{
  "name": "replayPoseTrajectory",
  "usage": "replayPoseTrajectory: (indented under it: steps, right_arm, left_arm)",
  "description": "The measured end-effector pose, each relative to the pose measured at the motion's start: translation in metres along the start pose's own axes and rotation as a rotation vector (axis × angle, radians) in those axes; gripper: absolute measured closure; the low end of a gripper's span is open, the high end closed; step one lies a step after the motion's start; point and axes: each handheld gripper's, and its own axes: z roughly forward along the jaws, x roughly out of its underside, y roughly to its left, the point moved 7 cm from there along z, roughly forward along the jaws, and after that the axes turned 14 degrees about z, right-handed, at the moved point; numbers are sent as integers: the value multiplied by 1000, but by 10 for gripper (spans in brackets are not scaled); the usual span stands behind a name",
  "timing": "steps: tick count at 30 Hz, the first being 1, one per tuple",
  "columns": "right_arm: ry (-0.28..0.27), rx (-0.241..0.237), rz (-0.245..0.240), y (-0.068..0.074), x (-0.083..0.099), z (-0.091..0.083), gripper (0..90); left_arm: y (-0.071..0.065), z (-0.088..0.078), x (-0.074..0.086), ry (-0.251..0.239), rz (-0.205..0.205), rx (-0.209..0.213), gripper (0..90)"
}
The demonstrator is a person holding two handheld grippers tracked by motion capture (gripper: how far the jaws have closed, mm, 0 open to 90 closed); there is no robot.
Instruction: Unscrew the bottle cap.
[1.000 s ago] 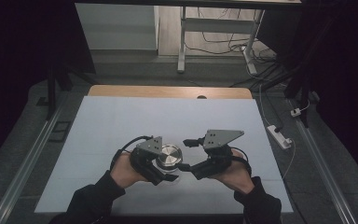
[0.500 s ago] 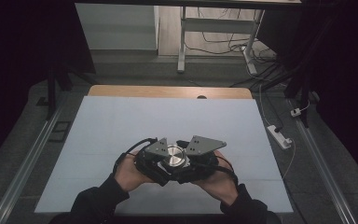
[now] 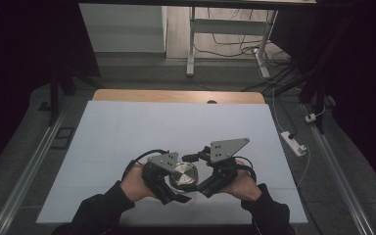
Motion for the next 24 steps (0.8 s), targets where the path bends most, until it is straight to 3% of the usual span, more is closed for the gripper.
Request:
replayPoseTrajectory:
  steps: [3, 4, 5, 6, 9, 12, 15, 19, 22, 23, 24]
  right_arm:
    - [-13, 123, 4, -3, -7, -3, 132]
    - [-18, 179, 0, -2, -9, -4, 130]
    - [-16, 228, -3, -2, -11, -5, 128]
    - [-17, 261, -5, -1, -12, -4, 128]
    - [-12, 337, 18, -1, -12, 2, 129]
    - [-1, 381, 28, -2, -9, 9, 131]
    - [-11, 393, 57, -4, -6, 14, 161]
    - [-19, 412, 59, -6, -4, 17, 189]
    - [-13, 394, 39, -3, -4, 17, 190]
    - [-13, 394, 39, -3, -4, 17, 190]
    - [-15, 327, 29, 0, -5, 16, 191]
  left_arm:
    - [9, -5, 4, 23, -50, -83, 151]
    - [9, -5, 4, 23, -50, -83, 151]
    - [15, -8, 7, 29, -86, -123, 151]
    - [17, -8, 9, 41, -98, -147, 151]
    - [19, -8, 11, 69, -109, -177, 151]
    - [18, -4, 11, 96, -105, -193, 151]
    - [17, -3, 10, 99, -97, -193, 151]
    - [16, -1, 10, 101, -97, -188, 151]
    - [13, -2, 9, 74, -64, -132, 151]
    - [13, -2, 9, 74, -64, -132, 151]
    - [9, -3, 7, 32, -44, -80, 151]
